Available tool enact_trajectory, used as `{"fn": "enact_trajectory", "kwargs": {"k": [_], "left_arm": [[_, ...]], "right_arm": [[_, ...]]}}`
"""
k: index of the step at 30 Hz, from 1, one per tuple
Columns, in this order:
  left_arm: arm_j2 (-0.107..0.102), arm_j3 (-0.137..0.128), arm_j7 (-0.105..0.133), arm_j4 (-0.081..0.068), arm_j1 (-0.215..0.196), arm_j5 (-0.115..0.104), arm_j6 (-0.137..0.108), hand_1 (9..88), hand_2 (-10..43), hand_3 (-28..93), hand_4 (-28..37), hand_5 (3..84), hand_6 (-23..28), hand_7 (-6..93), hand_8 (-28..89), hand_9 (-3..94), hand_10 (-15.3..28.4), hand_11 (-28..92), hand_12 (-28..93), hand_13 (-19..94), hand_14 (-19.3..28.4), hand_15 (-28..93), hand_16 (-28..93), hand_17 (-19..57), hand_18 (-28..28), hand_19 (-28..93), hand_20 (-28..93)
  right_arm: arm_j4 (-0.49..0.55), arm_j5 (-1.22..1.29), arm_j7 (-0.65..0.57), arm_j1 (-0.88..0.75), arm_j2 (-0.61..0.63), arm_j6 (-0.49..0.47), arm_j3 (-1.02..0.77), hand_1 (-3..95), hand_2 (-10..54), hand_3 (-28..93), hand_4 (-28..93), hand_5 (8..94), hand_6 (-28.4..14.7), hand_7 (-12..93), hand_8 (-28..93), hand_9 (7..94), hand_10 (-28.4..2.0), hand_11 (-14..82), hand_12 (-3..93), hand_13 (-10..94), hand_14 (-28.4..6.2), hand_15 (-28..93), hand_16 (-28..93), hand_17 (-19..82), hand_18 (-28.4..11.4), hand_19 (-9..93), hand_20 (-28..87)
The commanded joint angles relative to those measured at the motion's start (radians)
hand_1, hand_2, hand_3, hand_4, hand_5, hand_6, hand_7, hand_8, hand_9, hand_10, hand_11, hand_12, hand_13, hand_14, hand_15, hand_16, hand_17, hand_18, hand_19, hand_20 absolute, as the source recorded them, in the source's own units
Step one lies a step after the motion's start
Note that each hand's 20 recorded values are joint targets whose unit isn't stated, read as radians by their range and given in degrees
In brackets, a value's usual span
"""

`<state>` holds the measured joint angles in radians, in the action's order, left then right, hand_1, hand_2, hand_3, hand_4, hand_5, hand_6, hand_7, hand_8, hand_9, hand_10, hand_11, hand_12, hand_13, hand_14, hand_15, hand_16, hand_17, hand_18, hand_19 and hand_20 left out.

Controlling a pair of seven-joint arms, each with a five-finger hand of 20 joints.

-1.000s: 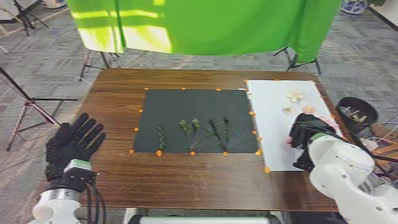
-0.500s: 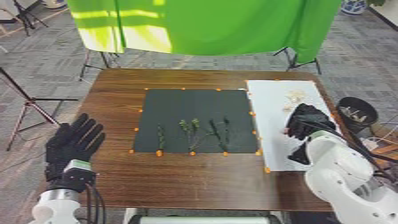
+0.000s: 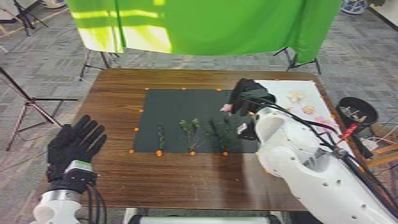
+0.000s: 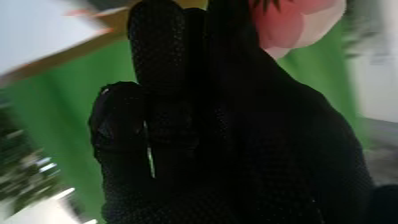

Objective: Arrange flowers

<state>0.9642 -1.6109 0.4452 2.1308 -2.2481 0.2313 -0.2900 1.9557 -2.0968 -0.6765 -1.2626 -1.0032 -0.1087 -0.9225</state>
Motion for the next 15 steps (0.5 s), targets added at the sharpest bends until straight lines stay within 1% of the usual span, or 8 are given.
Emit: {"fn": "enact_trajectory", "kwargs": {"k": [1,3,8,10,12,13,14,15], "left_arm": [[-0.005,0.024,-0.009,-0.005,0.012,0.0,-0.011,28.3,15.3,73,-28.0,42.9,10.1,13.8,-8,34.9,16.4,27,12,25,17.2,43,-7,-6.3,15.1,36,9],[-0.007,0.028,-0.009,-0.009,0.021,0.0,-0.013,28.2,15.3,73,-28.0,42.9,10.1,13.8,-8,34.9,16.5,27,12,25,17.2,43,-7,-6.3,15.1,36,9],[-0.014,0.034,-0.004,-0.012,0.027,-0.005,-0.02,28.4,15.3,72,-28.1,43.0,10.1,13.9,-8,34.9,16.4,27,12,25,17.2,43,-7,-6.3,15.1,36,9],[-0.017,0.043,-0.008,-0.016,0.038,-0.004,-0.023,28.3,15.4,72,-28.2,43.0,10.1,13.9,-8,34.9,16.5,27,12,25,17.2,43,-7,-6.3,15.1,36,9],[-0.02,0.052,-0.01,-0.016,0.05,-0.006,-0.03,28.2,15.5,72,-28.2,43.0,10.1,13.9,-8,34.9,16.5,27,12,25,17.2,43,-7,-6.3,15.1,36,9],[-0.022,0.058,-0.007,-0.018,0.055,-0.007,-0.029,28.1,15.6,72,-28.2,43.0,10.1,13.9,-8,34.9,16.5,27,12,25,17.2,43,-7,-6.3,15.1,36,9],[-0.023,0.063,-0.01,-0.021,0.062,-0.004,-0.027,28.1,15.6,72,-28.2,43.0,10.1,13.9,-8,34.9,16.4,27,12,25,17.2,43,-7,-6.3,15.1,36,9],[-0.023,0.066,-0.011,-0.021,0.065,-0.001,-0.031,28.0,15.6,72,-28.2,43.0,10.1,14.0,-8,34.9,16.4,27,12,25,17.1,43,-7,-6.2,15.1,36,9]], "right_arm": [[-0.104,-0.006,0.129,0.185,-0.173,-0.031,0.199,62.9,-9.5,70,-28,83.9,1.5,18,5,87.1,-10.7,1.7,26.8,80,-6.6,32,45,40,-20.2,87,32],[-0.15,-0.014,0.133,0.211,-0.203,-0.031,0.245,62.9,-9.5,70,-28,83.9,1.4,18,5,87.1,-10.7,1.7,26.8,80,-6.6,32,45,40,-20.2,87,32],[-0.265,-0.059,0.165,0.244,-0.288,-0.059,0.323,62.8,-9.5,70,-28,83.7,1.5,18,5,87.0,-10.7,1.6,26.9,80,-6.7,32,45,40,-20.1,87,32],[-0.307,-0.077,0.174,0.246,-0.325,-0.071,0.337,62.8,-9.5,70,-28,83.7,1.5,18,4,87.0,-10.7,1.6,26.8,80,-6.7,32,45,40,-20.1,88,32],[-0.346,-0.088,0.174,0.24,-0.368,-0.077,0.337,62.8,-9.5,70,-28,83.6,1.6,18,4,86.7,-10.7,1.5,26.7,80,-6.7,32,45,40,-20.1,88,32],[-0.364,-0.103,0.182,0.24,-0.383,-0.072,0.343,62.8,-9.5,70,-28,83.6,1.6,18,4,86.7,-10.7,1.5,26.7,80,-6.7,32,45,40,-20.1,88,32],[-0.379,-0.117,0.185,0.24,-0.393,-0.069,0.346,62.8,-9.5,70,-28,83.6,1.6,18,4,86.7,-10.7,1.6,26.6,80,-6.8,32,44,40,-20.1,88,32],[-0.391,-0.126,0.185,0.241,-0.402,-0.073,0.35,62.8,-9.5,70,-28,83.6,1.6,18,4,86.6,-10.7,1.6,26.7,80,-6.8,32,44,40,-20.1,88,32]]}}
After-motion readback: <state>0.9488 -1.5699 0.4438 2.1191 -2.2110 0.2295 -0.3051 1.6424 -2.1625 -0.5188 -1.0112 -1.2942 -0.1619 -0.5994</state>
